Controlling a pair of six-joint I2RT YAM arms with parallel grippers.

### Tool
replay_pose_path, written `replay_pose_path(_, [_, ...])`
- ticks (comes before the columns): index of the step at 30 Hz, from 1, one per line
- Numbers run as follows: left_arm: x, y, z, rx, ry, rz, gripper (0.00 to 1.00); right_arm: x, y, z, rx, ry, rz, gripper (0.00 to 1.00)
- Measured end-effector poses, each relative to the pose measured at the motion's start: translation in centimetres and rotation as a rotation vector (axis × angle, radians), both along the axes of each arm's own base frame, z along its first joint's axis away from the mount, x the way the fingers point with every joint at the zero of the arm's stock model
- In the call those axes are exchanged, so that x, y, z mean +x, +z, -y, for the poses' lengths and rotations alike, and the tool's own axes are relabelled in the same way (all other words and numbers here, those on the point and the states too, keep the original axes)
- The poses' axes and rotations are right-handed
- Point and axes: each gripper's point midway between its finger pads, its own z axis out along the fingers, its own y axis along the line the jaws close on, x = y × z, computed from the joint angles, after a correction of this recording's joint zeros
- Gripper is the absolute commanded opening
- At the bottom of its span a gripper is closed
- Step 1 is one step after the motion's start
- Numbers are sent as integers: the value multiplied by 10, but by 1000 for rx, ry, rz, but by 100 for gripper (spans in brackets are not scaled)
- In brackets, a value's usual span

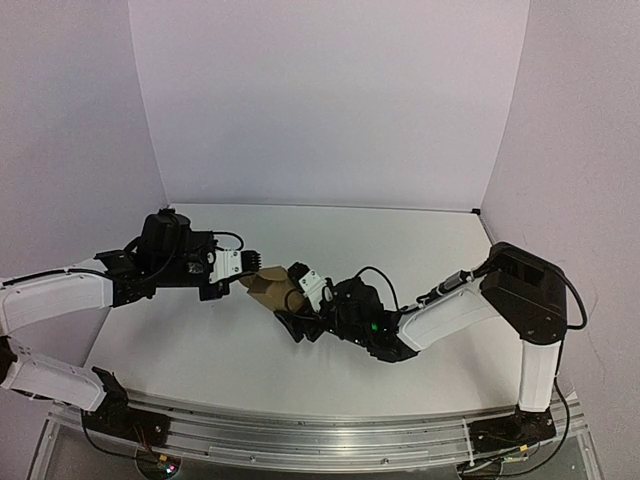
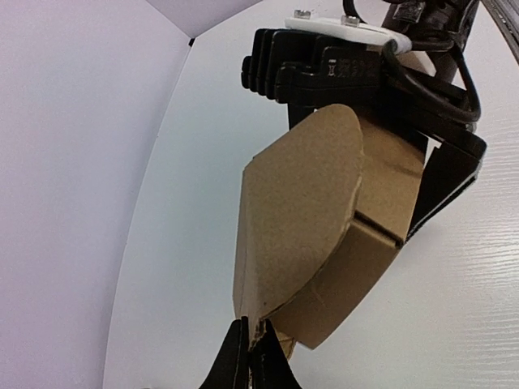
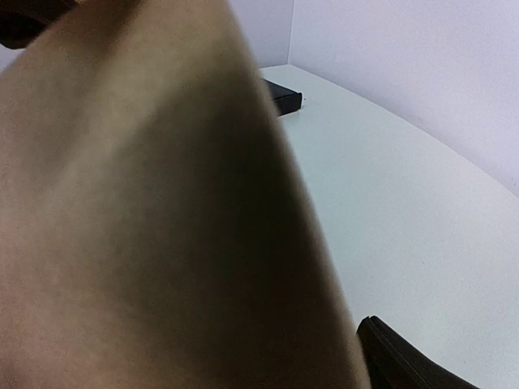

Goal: Fold the paper box

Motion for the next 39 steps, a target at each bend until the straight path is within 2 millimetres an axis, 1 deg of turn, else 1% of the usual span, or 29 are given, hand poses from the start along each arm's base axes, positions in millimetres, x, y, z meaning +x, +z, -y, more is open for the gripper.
replay_pose_path(5, [-6, -5, 0, 28, -30, -12, 0, -6, -13, 7, -13, 9, -15, 89])
replay_pose_path(10, [-2, -15, 1, 58, -36, -21, 0, -13, -24, 1, 1, 53, -50, 91])
replay_pose_path(13, [4, -18, 4, 80, -35, -14, 0, -16, -28, -1, 22, 68, -74, 92])
replay_pose_path(16, [11, -18, 4, 106, -32, 20, 0, -23, -33, 0, 54, 86, -115, 91])
replay_pose_path(20, [20, -17, 1, 148, -17, 78, 0, -31, -48, -3, 96, 114, -191, 89])
replay_pose_path(23, [26, -14, 0, 174, -15, 138, 0, -35, -56, -5, 127, 125, -240, 89])
replay_pose_path(25, [28, -10, 0, 188, -25, 182, 0, -37, -58, -7, 148, 134, -270, 90])
replay_pose_path(28, [26, -4, -2, 210, -62, 264, 0, -41, -54, -7, 188, 144, -298, 91])
replay_pose_path(30, [21, 1, -4, 228, -94, 320, 0, -47, -57, 2, 198, 136, -329, 91])
replay_pose_path(34, [8, 5, -4, 260, -179, 384, 0, -65, -64, 35, 186, 109, -409, 91])
replay_pose_path(36, [-1, 2, -5, 288, -238, 391, 0, -70, -57, 44, 204, 103, -429, 90])
replay_pose_path(39, [-14, -8, -8, 349, -330, 377, 0, -74, -37, 49, 253, 103, -437, 88])
